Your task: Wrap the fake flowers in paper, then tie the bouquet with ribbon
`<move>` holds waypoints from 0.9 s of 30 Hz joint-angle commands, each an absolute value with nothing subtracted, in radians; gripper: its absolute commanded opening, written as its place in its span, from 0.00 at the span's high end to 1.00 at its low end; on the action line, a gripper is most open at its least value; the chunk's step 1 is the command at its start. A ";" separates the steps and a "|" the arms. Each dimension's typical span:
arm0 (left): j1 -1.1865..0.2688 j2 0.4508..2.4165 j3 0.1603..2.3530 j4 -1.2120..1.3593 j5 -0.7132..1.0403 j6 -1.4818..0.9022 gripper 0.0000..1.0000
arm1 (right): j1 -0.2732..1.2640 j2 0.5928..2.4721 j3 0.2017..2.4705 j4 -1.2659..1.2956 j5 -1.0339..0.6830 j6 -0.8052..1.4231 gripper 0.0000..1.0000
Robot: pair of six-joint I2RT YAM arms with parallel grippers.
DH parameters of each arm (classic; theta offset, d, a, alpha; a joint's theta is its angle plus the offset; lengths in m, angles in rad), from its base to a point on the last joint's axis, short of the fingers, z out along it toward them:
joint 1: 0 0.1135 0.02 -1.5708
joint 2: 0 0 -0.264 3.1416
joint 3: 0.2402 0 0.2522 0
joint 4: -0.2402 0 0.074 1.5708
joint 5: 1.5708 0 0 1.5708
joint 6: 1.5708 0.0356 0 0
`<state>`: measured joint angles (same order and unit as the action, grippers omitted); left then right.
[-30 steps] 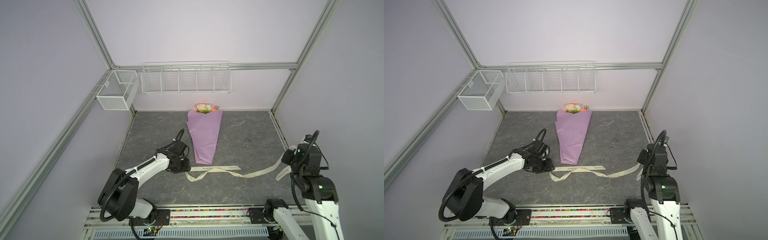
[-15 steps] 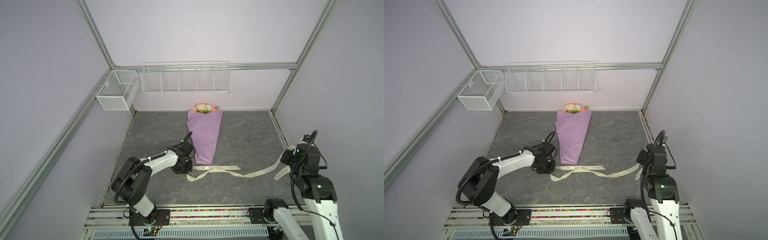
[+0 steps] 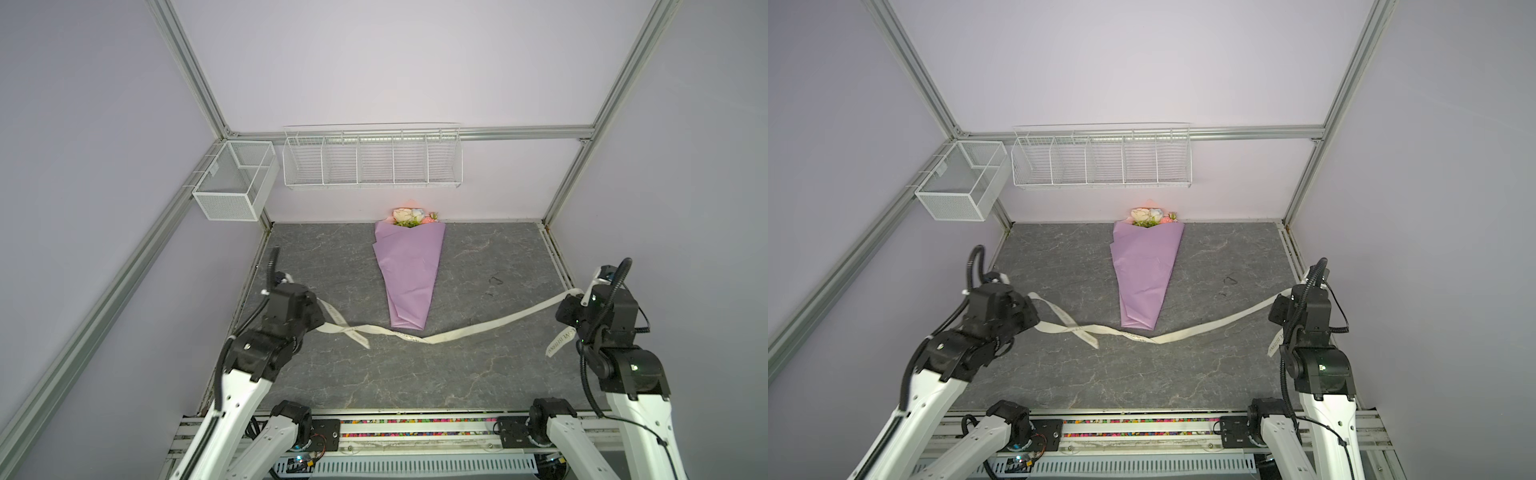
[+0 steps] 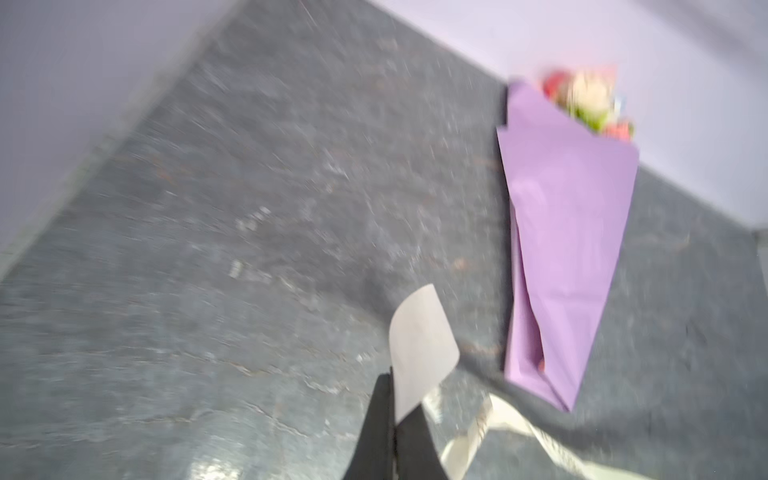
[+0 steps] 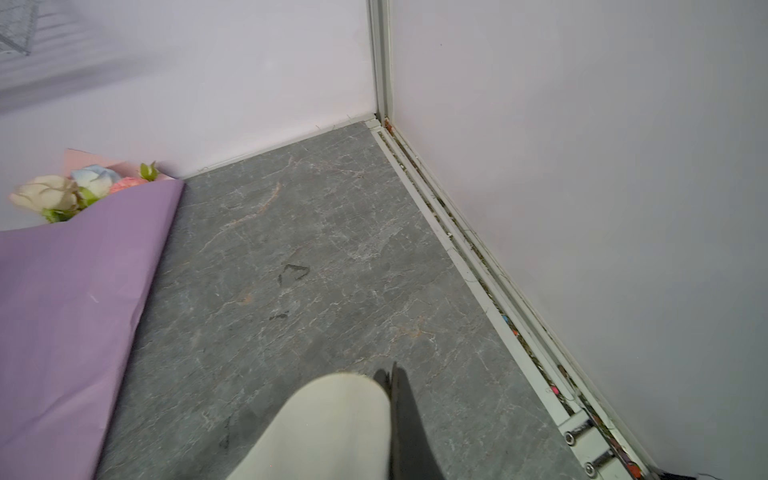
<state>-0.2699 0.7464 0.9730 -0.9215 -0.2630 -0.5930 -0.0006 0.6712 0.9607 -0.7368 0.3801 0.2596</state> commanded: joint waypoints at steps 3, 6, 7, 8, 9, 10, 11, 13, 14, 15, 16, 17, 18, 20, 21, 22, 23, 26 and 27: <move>0.011 0.812 1.044 -1.034 -0.296 -0.505 1.00 | -0.006 0.760 0.916 -0.713 0.377 0.301 0.94; 0.099 0.843 1.039 -0.996 -0.344 -0.509 1.00 | -0.009 0.809 0.906 -0.744 0.490 0.301 0.94; 0.105 0.845 1.027 -0.973 -0.392 -0.506 1.00 | -0.013 0.820 0.900 -0.748 0.512 0.302 0.94; 0.105 0.845 1.018 -0.958 -0.433 -0.509 1.00 | -0.015 0.824 0.894 -0.749 0.518 0.301 0.94; 0.106 0.845 1.011 -0.952 -0.480 -0.512 1.00 | -0.017 0.828 0.886 -0.746 0.519 0.303 0.94; 0.106 0.844 1.008 -0.944 -0.517 -0.501 1.00 | -0.020 0.832 0.885 -0.743 0.523 0.305 0.94; 0.105 0.841 1.004 -0.934 -0.544 -0.488 1.00 | -0.023 0.837 0.860 -0.745 0.522 0.309 0.94; 0.106 0.838 1.025 -0.909 -0.588 -0.450 1.00 | -0.024 0.849 0.849 -0.754 0.521 0.314 0.94; 0.105 0.848 1.057 -0.900 -0.593 -0.420 1.00 | -0.025 0.852 0.849 -0.753 0.508 0.317 0.94; 0.105 0.868 1.110 -0.906 -0.618 -0.398 1.00 | -0.025 0.853 0.849 -0.741 0.473 0.317 0.94; 0.105 0.897 1.167 -0.918 -0.654 -0.380 1.00 | -0.024 0.848 0.850 -0.724 0.419 0.318 0.94; 0.105 0.918 1.217 -0.922 -0.666 -0.358 1.00 | -0.025 0.843 0.852 -0.706 0.368 0.323 0.94; 0.107 0.943 1.274 -0.924 -0.664 -0.334 1.00 | -0.025 0.838 0.853 -0.681 0.301 0.333 0.94; 0.108 0.981 1.373 -0.931 -0.666 -0.301 1.00 | -0.024 0.832 0.854 -0.639 0.182 0.351 0.94; 0.110 0.997 1.421 -0.928 -0.670 -0.281 1.00 | -0.024 0.830 0.856 -0.626 0.127 0.365 0.94; 0.112 1.010 1.461 -0.924 -0.678 -0.265 1.00 | -0.022 0.830 0.857 -0.610 0.072 0.365 0.94; 0.114 1.016 1.484 -0.923 -0.678 -0.265 1.00 | -0.022 0.828 0.858 -0.607 0.056 0.367 0.94; 0.117 1.016 1.463 -0.921 -0.634 -0.305 1.00 | -0.019 0.835 0.851 -0.658 0.147 0.368 0.94; 0.116 1.010 1.418 -0.919 -0.598 -0.330 1.00 | -0.019 0.841 0.845 -0.684 0.194 0.364 0.94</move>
<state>0.1108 1.0046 1.4662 -0.8787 -0.6300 -0.3202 -0.0181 0.8410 0.8581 -0.6598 0.1753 0.3496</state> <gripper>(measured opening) 0.049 0.063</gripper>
